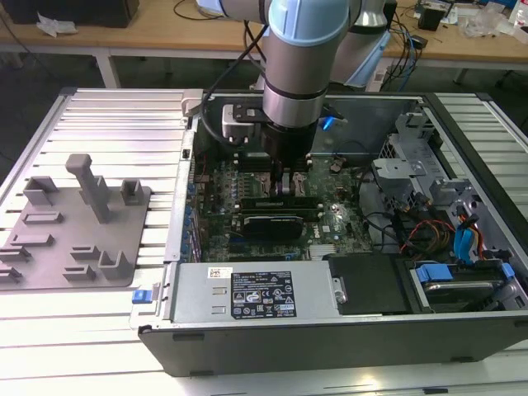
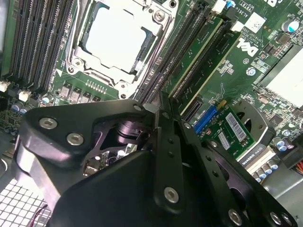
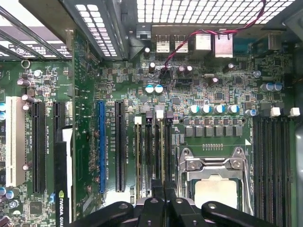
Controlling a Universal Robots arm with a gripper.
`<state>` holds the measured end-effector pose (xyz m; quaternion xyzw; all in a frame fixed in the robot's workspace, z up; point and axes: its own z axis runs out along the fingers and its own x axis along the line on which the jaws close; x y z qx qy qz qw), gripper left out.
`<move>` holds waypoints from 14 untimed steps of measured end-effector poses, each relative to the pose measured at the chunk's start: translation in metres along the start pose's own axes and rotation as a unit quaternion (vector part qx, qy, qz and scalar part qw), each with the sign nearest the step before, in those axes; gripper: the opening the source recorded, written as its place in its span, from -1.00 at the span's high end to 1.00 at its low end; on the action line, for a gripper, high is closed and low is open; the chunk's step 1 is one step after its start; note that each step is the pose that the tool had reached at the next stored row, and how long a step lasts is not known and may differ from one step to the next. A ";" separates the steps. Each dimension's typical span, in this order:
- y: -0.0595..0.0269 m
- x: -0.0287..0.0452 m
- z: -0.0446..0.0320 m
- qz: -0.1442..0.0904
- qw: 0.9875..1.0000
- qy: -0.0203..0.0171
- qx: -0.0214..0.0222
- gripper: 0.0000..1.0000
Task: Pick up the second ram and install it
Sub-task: 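Insert the second ram into the second slot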
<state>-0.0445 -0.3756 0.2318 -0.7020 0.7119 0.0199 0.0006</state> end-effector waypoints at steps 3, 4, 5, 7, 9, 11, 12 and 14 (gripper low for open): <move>0.0001 0.0000 0.0021 0.000 1.000 -0.001 0.000 0.82; 0.0001 0.0001 0.0022 0.000 1.000 -0.001 0.000 0.82; 0.0002 0.0000 0.0023 0.000 1.000 -0.001 0.000 0.82; 0.0001 0.0001 0.0043 0.000 1.000 -0.001 0.000 0.82; 0.0001 0.0001 0.0046 0.000 1.000 -0.001 0.000 0.82; 0.0001 0.0001 0.0048 0.000 1.000 -0.001 0.000 0.82; 0.0001 0.0001 0.0056 0.000 1.000 -0.001 0.000 0.82; 0.0001 0.0003 0.0065 0.000 1.000 -0.001 0.000 0.82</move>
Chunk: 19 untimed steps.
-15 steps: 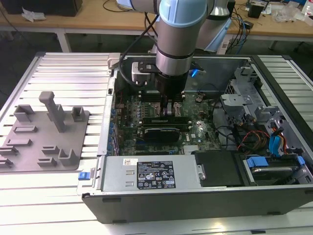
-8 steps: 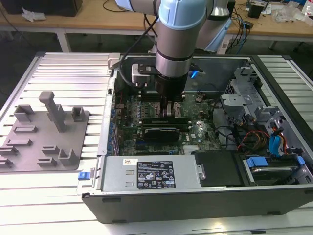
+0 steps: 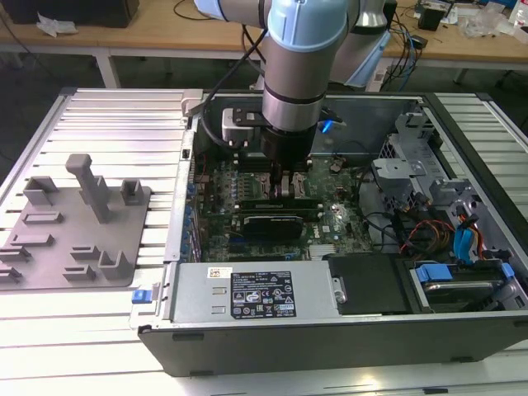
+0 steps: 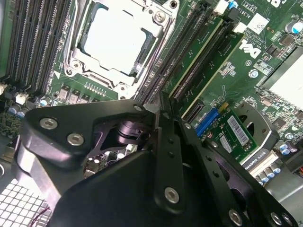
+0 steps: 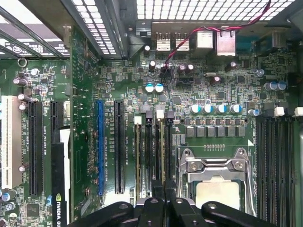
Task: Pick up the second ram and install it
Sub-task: 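Insert the second ram into the second slot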
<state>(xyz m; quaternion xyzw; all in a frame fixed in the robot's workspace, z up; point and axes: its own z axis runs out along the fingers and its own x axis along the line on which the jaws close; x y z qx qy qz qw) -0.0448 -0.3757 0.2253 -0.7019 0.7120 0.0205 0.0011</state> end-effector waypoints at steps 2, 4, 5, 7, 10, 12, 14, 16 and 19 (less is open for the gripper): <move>-0.0001 -0.0001 0.0002 0.000 1.000 0.000 0.000 0.82; 0.0000 -0.0001 0.0002 0.000 1.000 0.000 0.000 0.82; 0.0001 -0.0005 0.0011 0.000 1.000 -0.002 0.000 0.82; 0.0000 -0.0001 0.0003 0.000 1.000 0.000 0.000 0.67; 0.0002 -0.0005 -0.0108 0.000 1.000 0.000 0.000 0.67; 0.0009 -0.0015 -0.0333 0.000 1.000 0.000 0.001 0.67; 0.0009 -0.0016 -0.0353 0.000 1.000 0.000 0.001 0.67; 0.0009 -0.0016 -0.0354 0.000 1.000 0.000 0.001 0.67; 0.0009 -0.0016 -0.0354 0.000 1.000 0.000 0.001 0.70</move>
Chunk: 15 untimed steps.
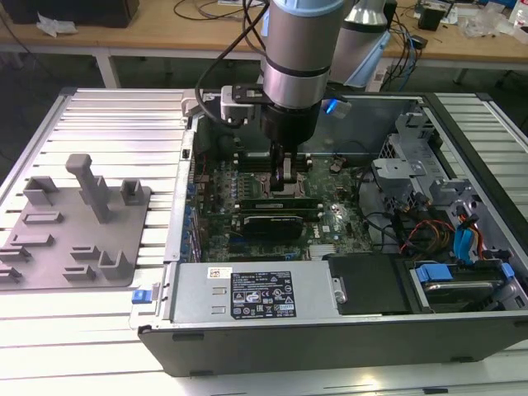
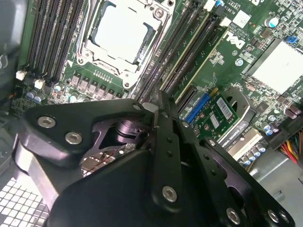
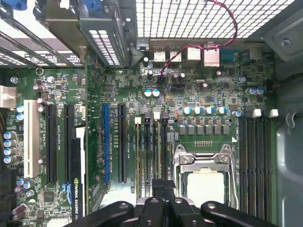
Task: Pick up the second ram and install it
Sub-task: 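Insert the second ram into the second slot, then press down the second ram until it locks into place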
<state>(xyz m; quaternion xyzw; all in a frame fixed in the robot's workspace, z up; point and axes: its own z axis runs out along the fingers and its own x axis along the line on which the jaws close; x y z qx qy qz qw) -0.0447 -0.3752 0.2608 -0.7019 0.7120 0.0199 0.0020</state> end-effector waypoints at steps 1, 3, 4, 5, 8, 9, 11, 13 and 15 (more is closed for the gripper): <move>0.0000 0.0000 0.0000 0.000 1.000 0.000 0.000 0.84; -0.0027 0.0000 -0.0001 0.000 1.000 0.000 0.000 0.84; -0.0089 -0.0001 -0.0002 0.000 1.000 0.000 0.000 0.84; -0.0150 -0.0002 -0.0003 0.000 1.000 0.000 0.000 0.84; -0.0222 -0.0003 -0.0004 0.000 1.000 0.000 0.000 0.84; -0.0223 -0.0003 -0.0005 0.000 1.000 0.000 0.000 0.84; -0.0226 -0.0003 -0.0004 0.000 1.000 0.000 0.000 0.84; -0.0229 -0.0003 -0.0005 0.000 1.000 0.000 0.000 0.84; -0.0234 -0.0003 -0.0005 0.000 1.000 0.000 0.000 0.84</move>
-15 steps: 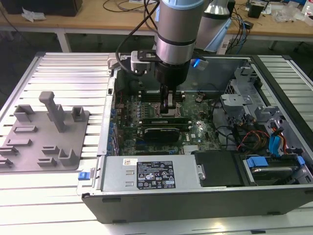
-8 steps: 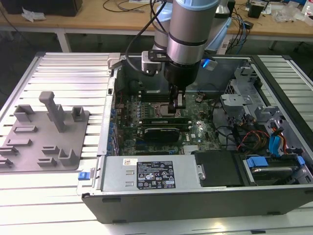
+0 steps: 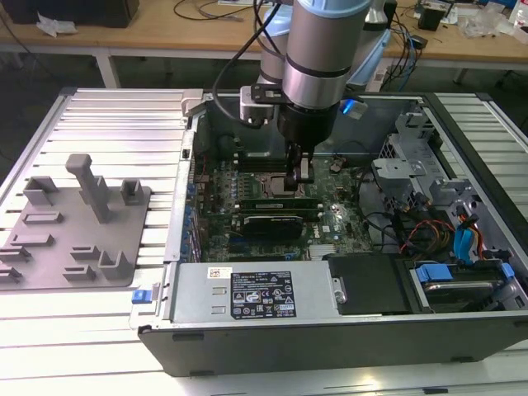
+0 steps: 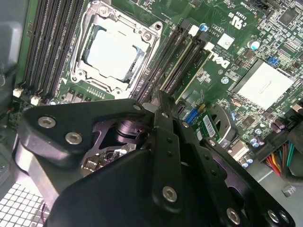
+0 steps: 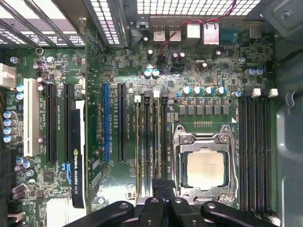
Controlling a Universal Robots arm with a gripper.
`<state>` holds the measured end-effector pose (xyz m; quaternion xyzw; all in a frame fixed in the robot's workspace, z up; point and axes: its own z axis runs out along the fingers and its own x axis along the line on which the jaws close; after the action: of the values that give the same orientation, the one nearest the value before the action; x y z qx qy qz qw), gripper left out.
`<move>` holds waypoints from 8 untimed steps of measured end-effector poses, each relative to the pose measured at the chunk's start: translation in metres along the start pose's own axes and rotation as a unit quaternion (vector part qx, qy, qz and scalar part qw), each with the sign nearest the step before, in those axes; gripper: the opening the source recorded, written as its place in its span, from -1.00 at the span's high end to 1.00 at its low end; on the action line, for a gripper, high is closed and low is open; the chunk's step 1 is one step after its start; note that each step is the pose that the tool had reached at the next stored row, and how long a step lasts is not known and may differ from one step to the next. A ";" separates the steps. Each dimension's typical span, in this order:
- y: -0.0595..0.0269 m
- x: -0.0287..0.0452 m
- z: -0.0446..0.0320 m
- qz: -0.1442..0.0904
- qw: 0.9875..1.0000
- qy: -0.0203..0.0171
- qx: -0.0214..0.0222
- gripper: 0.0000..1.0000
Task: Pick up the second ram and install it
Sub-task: 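Press down the second ram until it locks into place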
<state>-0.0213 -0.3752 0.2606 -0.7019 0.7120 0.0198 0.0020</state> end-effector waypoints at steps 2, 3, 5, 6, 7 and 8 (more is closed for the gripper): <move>-0.0003 0.0000 0.0000 0.000 1.000 0.000 0.000 0.84; -0.0004 0.0000 0.0000 0.000 1.000 0.000 0.000 0.84; -0.0006 0.0000 0.0000 0.000 1.000 0.000 0.000 0.84; -0.0007 0.0000 0.0000 0.000 1.000 0.000 0.000 0.84; -0.0012 0.0000 0.0000 0.000 1.000 0.000 0.000 0.84; -0.0035 -0.0001 0.0001 0.000 1.000 0.000 0.000 0.84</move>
<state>-0.0178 -0.3751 0.2604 -0.7019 0.7120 0.0198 0.0021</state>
